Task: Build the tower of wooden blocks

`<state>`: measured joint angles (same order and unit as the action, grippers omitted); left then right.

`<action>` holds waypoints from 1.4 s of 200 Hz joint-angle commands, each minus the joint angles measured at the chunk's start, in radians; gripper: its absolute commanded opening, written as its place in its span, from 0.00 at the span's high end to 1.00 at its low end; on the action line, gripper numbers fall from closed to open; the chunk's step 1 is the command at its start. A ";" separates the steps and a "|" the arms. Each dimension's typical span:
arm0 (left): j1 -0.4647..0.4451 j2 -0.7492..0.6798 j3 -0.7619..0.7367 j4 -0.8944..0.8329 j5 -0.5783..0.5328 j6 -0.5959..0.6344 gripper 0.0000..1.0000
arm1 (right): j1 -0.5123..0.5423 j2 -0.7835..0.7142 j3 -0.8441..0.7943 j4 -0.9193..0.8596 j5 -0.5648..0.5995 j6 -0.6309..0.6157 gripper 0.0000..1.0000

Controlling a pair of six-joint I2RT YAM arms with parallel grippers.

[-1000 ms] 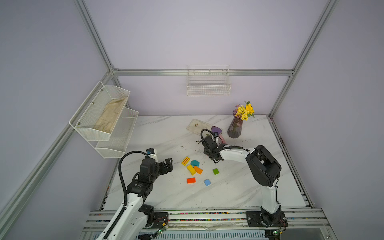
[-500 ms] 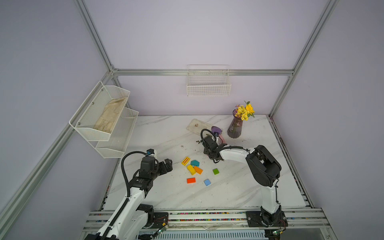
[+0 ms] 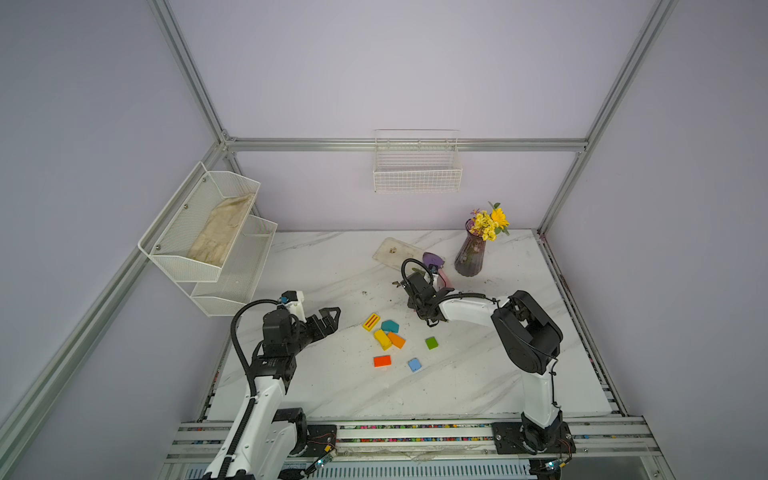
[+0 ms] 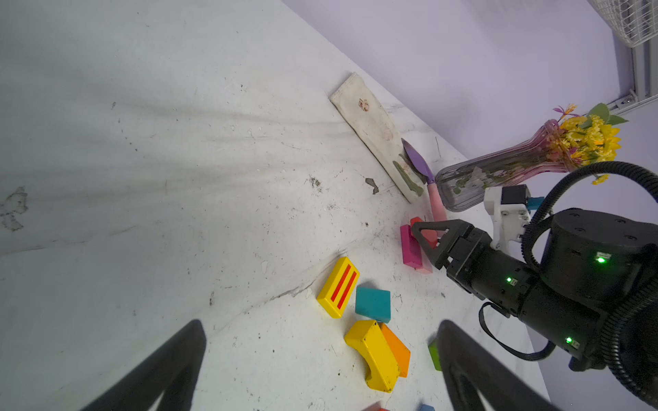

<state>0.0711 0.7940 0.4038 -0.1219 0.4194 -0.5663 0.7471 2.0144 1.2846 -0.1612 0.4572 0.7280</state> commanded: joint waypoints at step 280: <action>0.009 -0.066 -0.053 -0.019 0.007 -0.023 0.00 | 0.232 -0.490 -0.171 -0.079 0.224 -0.128 0.03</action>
<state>0.0719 0.7490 0.3744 -0.1417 0.4305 -0.5804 0.8917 1.6203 1.1213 -0.1848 0.5926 0.6228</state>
